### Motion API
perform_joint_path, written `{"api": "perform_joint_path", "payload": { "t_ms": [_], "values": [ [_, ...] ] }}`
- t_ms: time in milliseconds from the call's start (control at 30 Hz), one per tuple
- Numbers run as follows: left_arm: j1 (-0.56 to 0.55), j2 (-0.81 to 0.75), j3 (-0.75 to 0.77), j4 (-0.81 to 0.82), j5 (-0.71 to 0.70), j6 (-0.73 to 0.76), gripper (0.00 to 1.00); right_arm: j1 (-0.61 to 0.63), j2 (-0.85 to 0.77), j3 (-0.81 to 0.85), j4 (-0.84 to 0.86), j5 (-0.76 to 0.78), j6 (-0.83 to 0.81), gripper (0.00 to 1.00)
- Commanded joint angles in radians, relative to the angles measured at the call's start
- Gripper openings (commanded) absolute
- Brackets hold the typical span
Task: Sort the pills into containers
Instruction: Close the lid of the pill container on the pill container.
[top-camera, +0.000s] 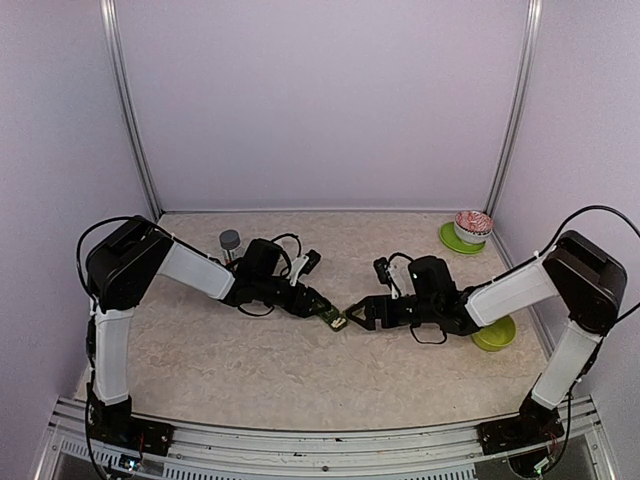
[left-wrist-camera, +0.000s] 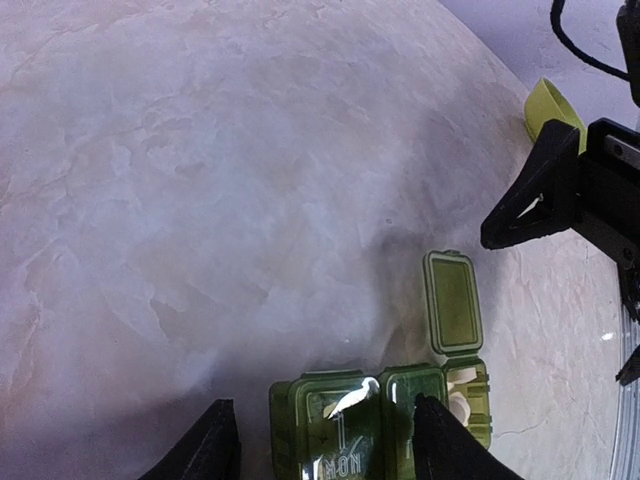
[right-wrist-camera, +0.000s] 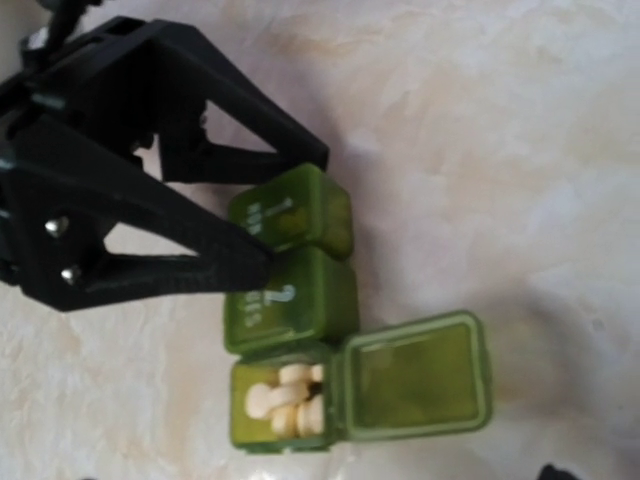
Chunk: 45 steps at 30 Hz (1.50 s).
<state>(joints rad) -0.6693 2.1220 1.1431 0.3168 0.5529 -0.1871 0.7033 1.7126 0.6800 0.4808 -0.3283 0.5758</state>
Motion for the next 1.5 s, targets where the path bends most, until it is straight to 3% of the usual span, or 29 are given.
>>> {"api": "perform_joint_path", "payload": {
  "t_ms": [0,467,1000,1267,1467],
  "values": [
    [0.0,0.043,0.009,-0.015,0.014,-0.016,0.56,-0.027,0.046,0.027,0.068,-0.042,0.036,0.93],
    [0.006,0.057,0.007,-0.032,0.006,-0.027,0.52,-0.044,0.17,0.087,0.198,-0.204,0.108,0.88],
    [0.006,0.081,0.031,-0.071,-0.016,-0.031,0.43,-0.044,0.137,0.069,0.278,-0.288,0.126,0.83],
    [0.016,0.033,-0.001,-0.028,-0.008,-0.039,0.53,-0.038,0.138,0.069,0.276,-0.298,0.122,0.81],
    [0.029,-0.006,-0.027,-0.028,-0.005,-0.043,0.55,-0.034,0.133,0.073,0.254,-0.295,0.105,0.81]
  ]
}}
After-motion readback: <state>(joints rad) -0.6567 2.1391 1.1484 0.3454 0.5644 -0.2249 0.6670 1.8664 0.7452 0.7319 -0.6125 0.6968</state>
